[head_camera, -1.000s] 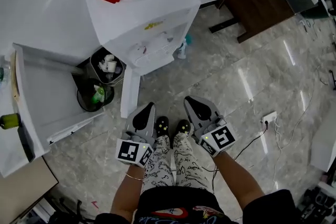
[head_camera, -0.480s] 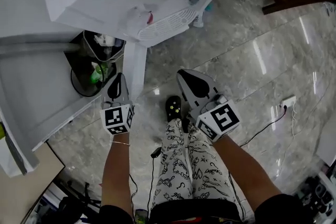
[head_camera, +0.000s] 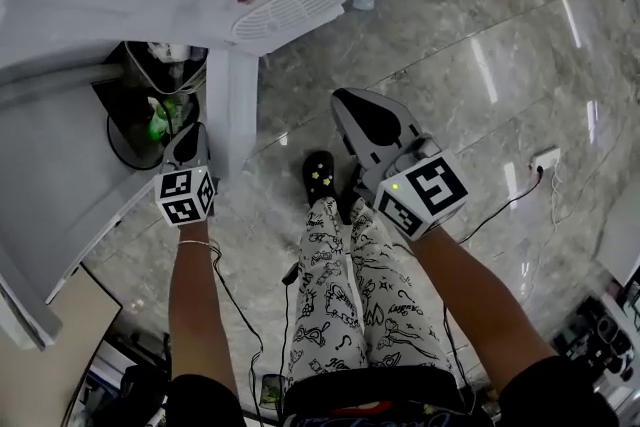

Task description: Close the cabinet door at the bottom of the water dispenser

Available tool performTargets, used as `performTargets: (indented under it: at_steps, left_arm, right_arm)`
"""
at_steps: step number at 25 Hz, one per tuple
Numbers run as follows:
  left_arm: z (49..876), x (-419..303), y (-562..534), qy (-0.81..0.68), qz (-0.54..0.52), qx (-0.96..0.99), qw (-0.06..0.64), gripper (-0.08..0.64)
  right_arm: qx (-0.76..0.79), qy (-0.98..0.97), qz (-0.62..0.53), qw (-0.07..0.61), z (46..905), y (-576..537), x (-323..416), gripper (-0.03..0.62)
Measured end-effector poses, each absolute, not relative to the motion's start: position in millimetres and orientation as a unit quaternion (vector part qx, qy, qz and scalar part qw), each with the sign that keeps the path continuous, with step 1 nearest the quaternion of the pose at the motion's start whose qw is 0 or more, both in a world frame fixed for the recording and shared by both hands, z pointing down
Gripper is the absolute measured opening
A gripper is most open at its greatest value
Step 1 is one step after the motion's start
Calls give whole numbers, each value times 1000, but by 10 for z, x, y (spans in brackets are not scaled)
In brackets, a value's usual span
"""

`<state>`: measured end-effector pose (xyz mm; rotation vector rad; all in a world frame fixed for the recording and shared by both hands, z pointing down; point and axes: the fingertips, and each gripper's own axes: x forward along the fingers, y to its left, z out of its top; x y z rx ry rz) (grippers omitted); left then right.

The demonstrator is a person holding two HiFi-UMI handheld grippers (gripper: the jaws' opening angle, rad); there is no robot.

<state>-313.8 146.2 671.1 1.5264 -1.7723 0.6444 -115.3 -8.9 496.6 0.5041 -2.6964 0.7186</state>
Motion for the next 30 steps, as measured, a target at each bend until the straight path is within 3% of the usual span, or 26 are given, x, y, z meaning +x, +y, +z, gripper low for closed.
performTargets:
  at_steps: [10, 22, 30]
  left_arm:
    - [6788, -2707, 1240, -686, 239, 579, 371, -5]
    - [6827, -1625, 422, -615, 198, 645, 408, -5]
    - [6825, -1487, -316, -591, 224, 654, 415, -3]
  right_arm:
    - [230, -922, 289, 119, 4981, -232, -929, 17]
    - [296, -902, 305, 78, 4854, -553, -360, 17]
    - [326, -888, 320, 51, 4766, -742, -9, 17]
